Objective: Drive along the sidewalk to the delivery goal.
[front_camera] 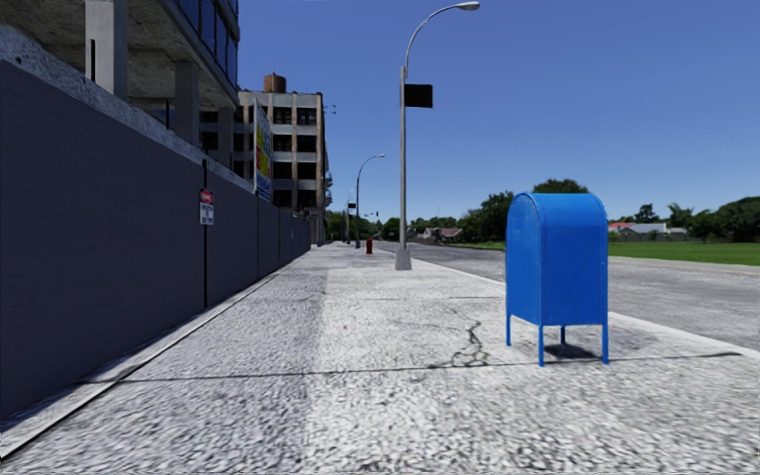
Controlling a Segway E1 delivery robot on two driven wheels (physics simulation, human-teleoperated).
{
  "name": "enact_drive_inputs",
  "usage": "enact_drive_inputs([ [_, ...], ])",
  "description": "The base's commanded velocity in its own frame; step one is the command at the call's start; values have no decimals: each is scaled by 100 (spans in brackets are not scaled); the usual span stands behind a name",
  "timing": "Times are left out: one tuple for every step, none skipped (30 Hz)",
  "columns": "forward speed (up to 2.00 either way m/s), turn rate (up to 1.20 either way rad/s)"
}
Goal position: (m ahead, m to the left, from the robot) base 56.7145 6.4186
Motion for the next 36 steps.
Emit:
enact_drive_inputs([
  [200, 49],
  [200, 49],
  [200, 49],
  [200, 49],
  [200, 49],
  [200, 49],
  [200, 49],
  [200, 49],
  [200, 49],
  [200, 49],
  [200, 49],
  [200, 49],
  [200, 0],
  [200, 0],
  [200, 0],
  [200, 0],
  [200, 0],
  [200, 0],
  [200, 0],
  [200, 0],
  [200, 0],
  [200, 0],
  [200, 0],
  [200, 0],
  [200, 0],
  [200, 0],
  [200, 0],
  [200, 0],
  [200, 0],
  [200, 0],
  [200, 0],
  [200, 0],
  [200, 0],
  [200, -13],
  [200, -24],
  [200, -27],
])
